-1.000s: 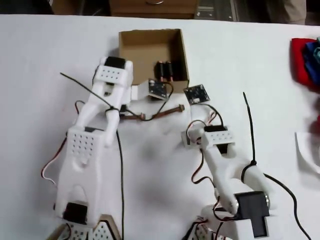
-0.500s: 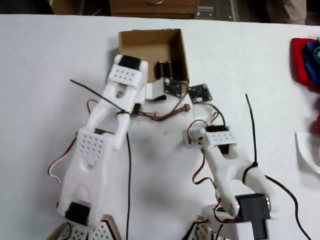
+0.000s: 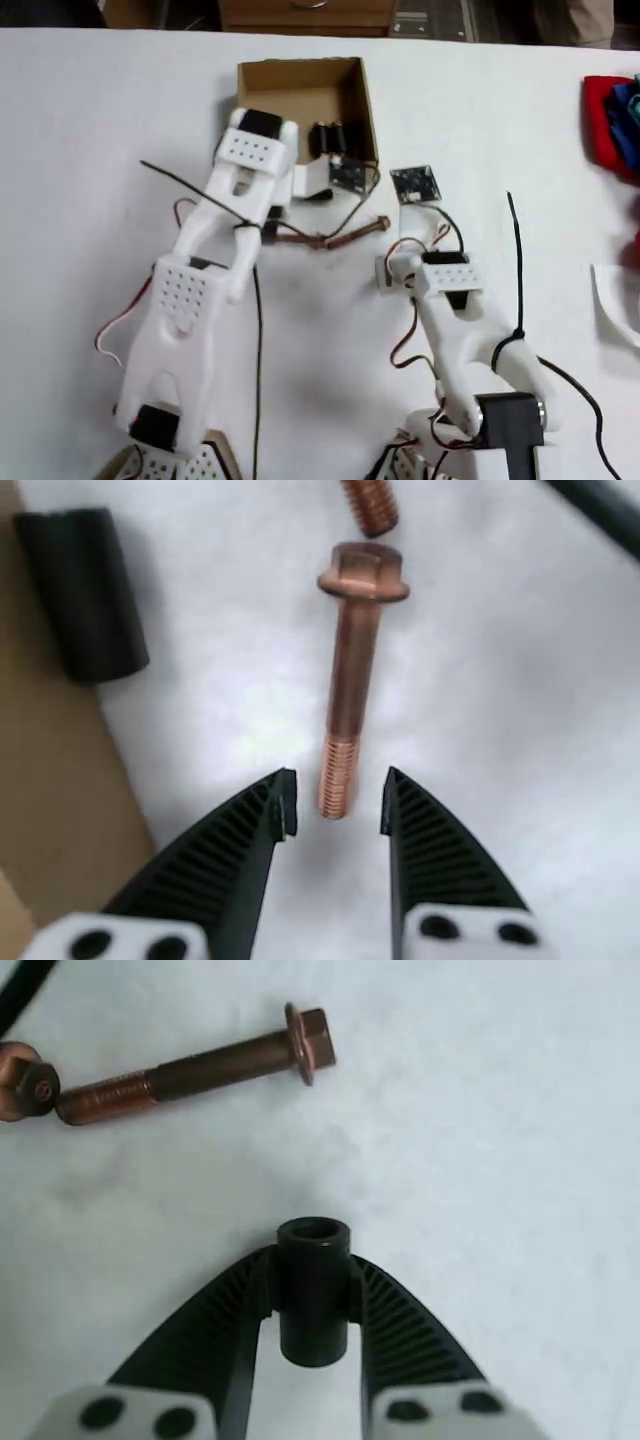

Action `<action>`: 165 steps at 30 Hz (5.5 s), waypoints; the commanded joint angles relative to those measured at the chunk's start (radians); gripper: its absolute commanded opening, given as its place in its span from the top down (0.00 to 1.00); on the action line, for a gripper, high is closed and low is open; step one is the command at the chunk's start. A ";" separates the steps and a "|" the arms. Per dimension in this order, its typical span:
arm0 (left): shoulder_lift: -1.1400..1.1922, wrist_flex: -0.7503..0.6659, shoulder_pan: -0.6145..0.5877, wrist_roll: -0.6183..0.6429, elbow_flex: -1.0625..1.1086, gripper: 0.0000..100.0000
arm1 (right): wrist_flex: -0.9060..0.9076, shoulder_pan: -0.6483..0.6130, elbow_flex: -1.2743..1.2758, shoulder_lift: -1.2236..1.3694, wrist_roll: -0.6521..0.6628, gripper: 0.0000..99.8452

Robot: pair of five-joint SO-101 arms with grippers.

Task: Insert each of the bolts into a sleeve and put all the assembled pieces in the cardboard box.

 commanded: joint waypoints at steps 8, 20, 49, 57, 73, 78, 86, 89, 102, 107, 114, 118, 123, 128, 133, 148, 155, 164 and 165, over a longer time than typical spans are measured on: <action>-0.002 -0.025 0.117 0.003 -0.038 0.84 | -0.016 0.019 -0.003 -0.058 -0.008 0.98; 0.002 -0.144 0.152 0.003 -0.027 0.84 | -0.016 0.019 -0.003 -0.056 -0.008 0.98; 0.068 -0.112 0.043 0.072 -0.038 0.98 | -0.016 0.019 -0.003 -0.059 -0.008 0.98; 0.064 0.035 -0.035 0.101 -0.038 0.98 | -0.016 0.019 -0.003 -0.059 -0.008 0.98; -0.482 0.041 -0.127 0.597 0.414 0.98 | -0.018 0.019 -0.003 -0.059 -0.008 0.98; -0.740 0.038 -0.146 0.589 0.668 0.98 | -0.016 0.013 -0.003 -0.061 -0.037 0.98; -1.280 -0.275 -0.146 0.775 1.092 0.98 | -0.018 0.002 0.077 -0.226 -0.071 0.98; -1.491 -0.542 -0.146 0.853 1.376 0.98 | -0.018 -0.045 0.141 -0.377 -0.071 0.98; -1.755 -0.775 -0.146 1.165 1.547 0.97 | -0.245 -0.320 0.164 -0.581 -0.074 0.98; -1.755 -0.783 -0.146 1.241 1.481 0.97 | -0.358 -0.321 0.164 -0.556 -0.069 0.98; -1.755 -0.786 -0.144 1.244 1.471 0.97 | -0.366 -0.320 0.166 -0.553 -0.064 0.98; -1.755 -0.922 -0.144 1.315 1.477 0.97 | -0.410 -0.325 0.175 -0.549 -0.071 0.98; -1.751 -1.128 -0.130 1.688 1.474 0.97 | -0.783 -0.326 0.350 -0.558 -0.071 0.98; -1.748 -1.257 -0.020 1.732 1.475 0.97 | -1.104 -0.338 0.534 -0.558 -0.064 0.98; -1.745 -1.312 0.120 1.731 1.478 0.97 | -1.233 -0.369 0.597 -0.558 -0.066 0.98; -1.579 -1.343 0.146 1.706 1.477 0.97 | -1.247 -0.364 0.597 -0.556 -0.071 0.98; -1.580 -1.277 0.155 1.642 1.475 0.97 | -1.247 -0.366 0.597 -0.552 -0.071 0.98; -1.583 -1.243 0.160 1.642 1.471 0.97 | -1.244 -0.366 0.597 -0.550 -0.071 0.98; -1.583 -1.243 0.167 1.642 1.474 0.97 | -1.244 -0.366 0.597 -0.550 -0.071 0.98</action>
